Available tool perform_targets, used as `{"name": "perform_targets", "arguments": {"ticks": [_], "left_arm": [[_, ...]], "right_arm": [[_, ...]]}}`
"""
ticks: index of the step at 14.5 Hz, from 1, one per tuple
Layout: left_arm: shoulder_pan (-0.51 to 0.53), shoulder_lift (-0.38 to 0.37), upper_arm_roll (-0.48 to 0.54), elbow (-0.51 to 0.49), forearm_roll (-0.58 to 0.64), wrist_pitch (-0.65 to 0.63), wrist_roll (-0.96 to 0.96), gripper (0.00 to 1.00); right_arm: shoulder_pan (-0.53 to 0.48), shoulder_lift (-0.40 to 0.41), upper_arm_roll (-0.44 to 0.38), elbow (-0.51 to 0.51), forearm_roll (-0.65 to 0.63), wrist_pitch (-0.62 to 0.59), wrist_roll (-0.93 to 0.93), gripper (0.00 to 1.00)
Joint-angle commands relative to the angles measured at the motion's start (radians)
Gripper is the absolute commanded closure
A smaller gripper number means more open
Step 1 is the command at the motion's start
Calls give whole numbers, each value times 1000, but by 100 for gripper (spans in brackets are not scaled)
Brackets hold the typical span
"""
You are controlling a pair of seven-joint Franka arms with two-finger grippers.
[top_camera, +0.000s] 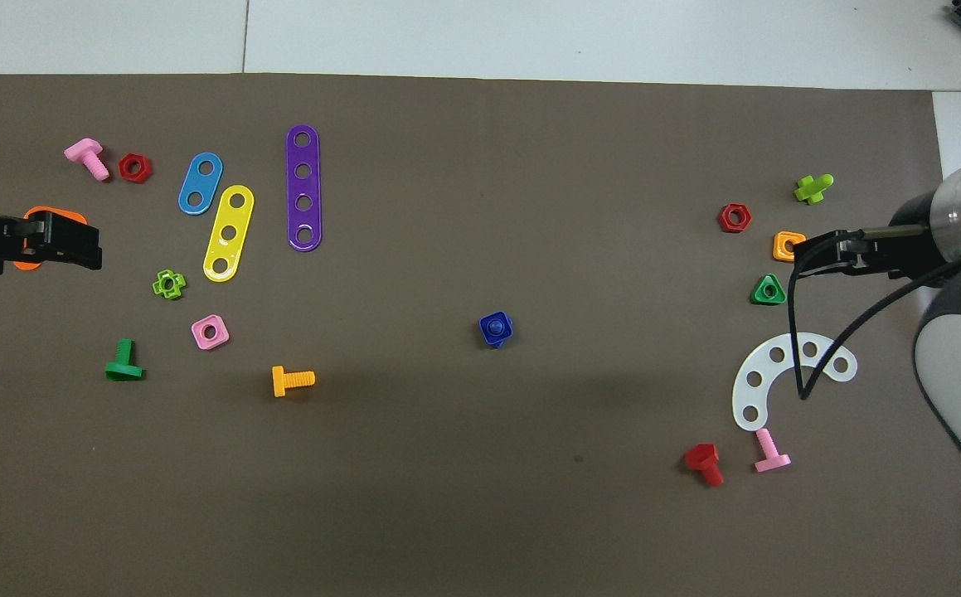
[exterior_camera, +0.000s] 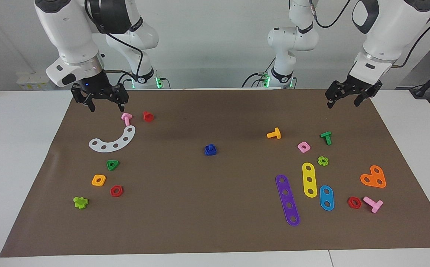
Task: Unscrew and place screws in storage area
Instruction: 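Move the left gripper across the table to the blue nut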
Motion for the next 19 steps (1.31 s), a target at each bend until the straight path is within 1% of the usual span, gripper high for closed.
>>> {"name": "perform_targets", "arguments": {"ticks": [1,2,3,5,6,9,11,13,14,16,17,18,19], "left_arm": [[14,-28,-7,-34,-18,7,21,1],[7,-29,-8,-47,-22,21,20,7],[-5,-26,-14,-58,-43,43,12,11],[-84,-2,-19,-95,-100,92,-24,12],[-124,30,-21,-110,-120,141,-96,12],[-270,130,-21,-110,-152,272,-274,11],[-339,181,-19,-118,-207,397,-394,10],[-409,251,-19,-101,-223,477,-498,10],[-443,291,-19,-100,-223,540,-541,10],[-500,358,-17,-94,-219,605,-563,10],[-549,392,-13,-87,-215,639,-593,10],[-568,415,-13,-89,-209,671,-607,10],[-572,428,-13,-92,-206,677,-606,10]], "right_arm": [[-12,-9,5,-3,14,9,3,0],[-12,-9,5,-3,14,8,3,0],[-12,-9,5,-3,14,8,3,0],[-11,-9,5,-3,14,8,3,0],[-11,-9,5,-3,14,9,3,0],[-11,-9,5,-3,14,8,3,0],[-12,-9,5,-3,14,8,3,0],[-14,-9,5,-3,14,8,2,0],[-13,-9,5,-3,14,8,2,0],[-12,-9,5,-3,14,8,2,0],[-12,-9,5,-3,14,6,2,0],[-14,-9,5,-3,14,2,2,0],[-14,-9,5,-3,14,2,2,0]]}}
